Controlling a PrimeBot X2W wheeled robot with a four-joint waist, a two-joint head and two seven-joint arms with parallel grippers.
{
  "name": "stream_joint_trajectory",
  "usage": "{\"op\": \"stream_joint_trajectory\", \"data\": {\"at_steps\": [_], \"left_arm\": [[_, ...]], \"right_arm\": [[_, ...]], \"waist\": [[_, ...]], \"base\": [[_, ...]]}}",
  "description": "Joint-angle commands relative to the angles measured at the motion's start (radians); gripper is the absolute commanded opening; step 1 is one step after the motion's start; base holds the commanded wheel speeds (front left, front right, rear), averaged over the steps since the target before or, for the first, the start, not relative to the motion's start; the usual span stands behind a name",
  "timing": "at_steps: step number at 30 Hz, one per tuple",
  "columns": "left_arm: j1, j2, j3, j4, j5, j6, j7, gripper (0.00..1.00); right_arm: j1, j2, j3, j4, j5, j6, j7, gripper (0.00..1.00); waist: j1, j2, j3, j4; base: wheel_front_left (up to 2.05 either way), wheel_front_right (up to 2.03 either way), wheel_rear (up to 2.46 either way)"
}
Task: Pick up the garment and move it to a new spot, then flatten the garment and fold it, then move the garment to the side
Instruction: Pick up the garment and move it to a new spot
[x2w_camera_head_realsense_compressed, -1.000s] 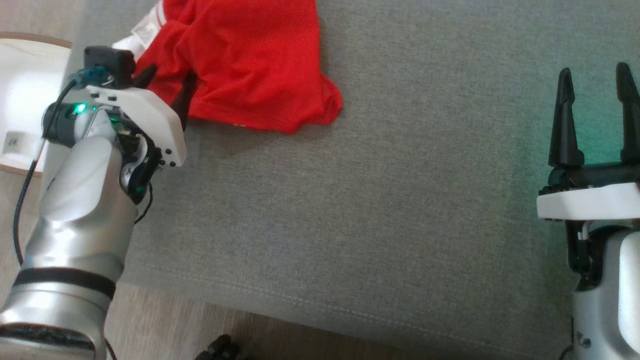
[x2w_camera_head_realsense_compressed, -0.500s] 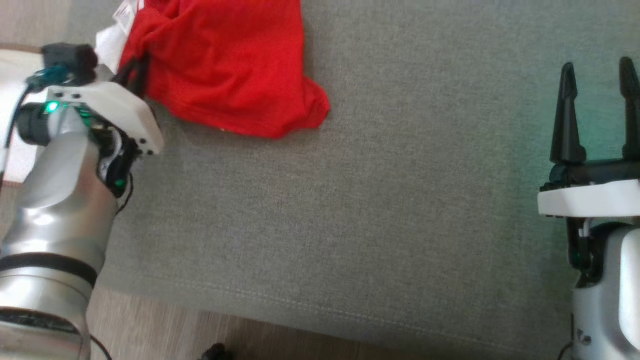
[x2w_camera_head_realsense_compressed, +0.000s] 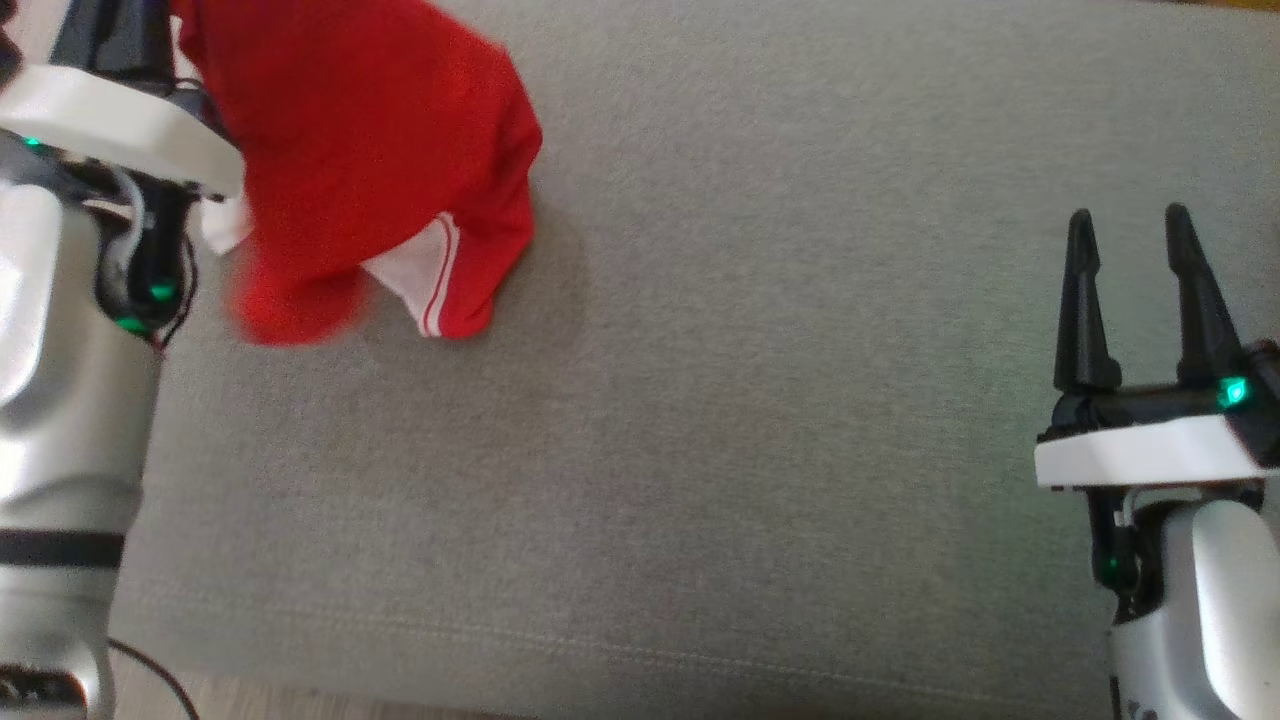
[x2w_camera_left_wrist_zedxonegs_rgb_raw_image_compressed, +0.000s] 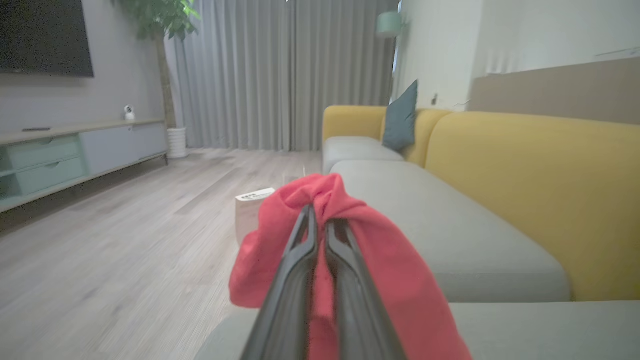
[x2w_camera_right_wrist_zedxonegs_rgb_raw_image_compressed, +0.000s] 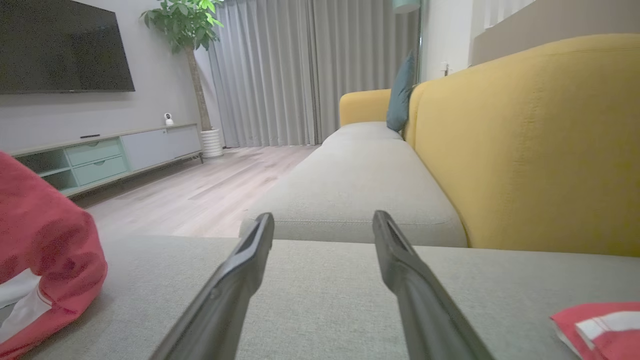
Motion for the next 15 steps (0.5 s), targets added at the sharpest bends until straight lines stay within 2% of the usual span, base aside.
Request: {"op": "stream_joint_trajectory", "data": {"at_steps": [1,9,15], "left_arm": [[-0.008,0.053,0.027,-0.082,0.015,0.012,0.0,0.0],[0.034,0.066,-0.057,-0.371,0.074,0.07,0.16,0.0],[0.057,0.003,-0.15,-0.475,0.091,0.088,0.256,0.0]], "right_arm": [[-0.008,-0.002,0.028,-0.023,0.01,0.007,-0.015,1.0],[-0.022,-0.002,0.047,0.005,0.04,0.007,-0.042,1.0],[-0.042,-0.002,0.069,0.015,0.06,0.007,-0.058,1.0]], "waist": [[0.0001,0.0,-0.044,-0.044],[0.0001,0.0,-0.063,-0.129],[0.0001,0.0,-0.044,-0.215]], "base": [[0.0,0.0,0.0],[0.0,0.0,0.0],[0.0,0.0,0.0]]}}
